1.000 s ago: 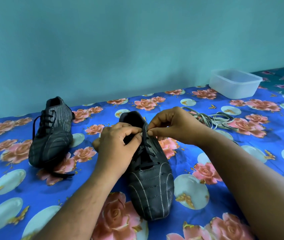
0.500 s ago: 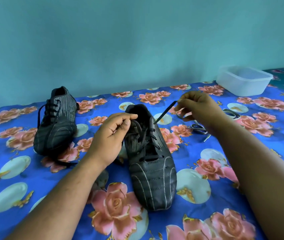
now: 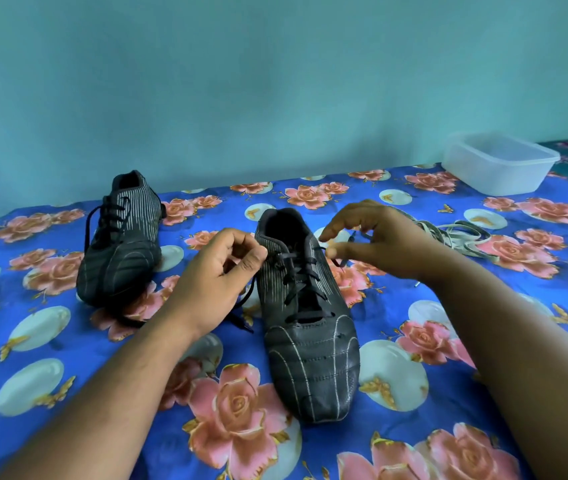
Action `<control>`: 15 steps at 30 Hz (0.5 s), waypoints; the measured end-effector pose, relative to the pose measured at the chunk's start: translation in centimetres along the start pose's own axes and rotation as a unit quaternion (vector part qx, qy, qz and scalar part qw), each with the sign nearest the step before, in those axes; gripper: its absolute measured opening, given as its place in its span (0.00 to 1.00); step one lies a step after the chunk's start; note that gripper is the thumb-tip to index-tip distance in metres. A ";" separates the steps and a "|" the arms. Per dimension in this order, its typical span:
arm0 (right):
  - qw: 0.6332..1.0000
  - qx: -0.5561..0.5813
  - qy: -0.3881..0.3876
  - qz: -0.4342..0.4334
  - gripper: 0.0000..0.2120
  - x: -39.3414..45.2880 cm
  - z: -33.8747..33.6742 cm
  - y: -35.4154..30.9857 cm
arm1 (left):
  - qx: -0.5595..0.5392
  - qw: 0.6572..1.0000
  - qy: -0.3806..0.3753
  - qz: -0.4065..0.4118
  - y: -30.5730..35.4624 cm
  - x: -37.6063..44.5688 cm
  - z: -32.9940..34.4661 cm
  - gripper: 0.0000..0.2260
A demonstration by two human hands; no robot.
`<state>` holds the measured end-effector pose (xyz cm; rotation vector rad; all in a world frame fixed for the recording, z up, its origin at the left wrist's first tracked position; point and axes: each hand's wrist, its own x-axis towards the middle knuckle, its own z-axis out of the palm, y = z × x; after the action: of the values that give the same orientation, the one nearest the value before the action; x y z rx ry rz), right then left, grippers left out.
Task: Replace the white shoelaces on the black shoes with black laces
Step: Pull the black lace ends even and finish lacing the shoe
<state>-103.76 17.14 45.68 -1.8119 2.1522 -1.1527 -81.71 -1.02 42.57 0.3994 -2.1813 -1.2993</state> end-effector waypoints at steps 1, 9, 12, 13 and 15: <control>1.000 -0.007 -0.011 -0.010 0.13 -0.1 0.2 -0.1 | 0.002 1.000 -0.011 0.000 0.1 -0.1 -0.1 0.11; 0.990 -0.085 0.081 -0.073 0.03 0.5 0.1 1.3 | 0.042 0.998 -0.040 0.019 0.0 0.0 -0.5 0.14; 0.982 -0.117 0.141 -0.040 0.03 0.6 -0.1 1.7 | 0.037 0.999 -0.030 0.018 0.3 -0.1 -0.7 0.10; 0.980 -0.124 0.155 -0.031 0.03 0.5 -0.2 1.7 | 0.034 0.999 -0.021 0.018 0.4 -0.1 -0.8 0.09; 0.976 -0.135 0.169 -0.022 0.03 0.5 -0.2 1.8 | 0.014 1.000 -0.014 0.021 0.7 -0.2 -0.9 0.10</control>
<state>-105.41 16.78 44.97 -1.8910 2.5813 -1.3170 -81.01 -1.20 43.49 0.3470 -2.2211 -1.2600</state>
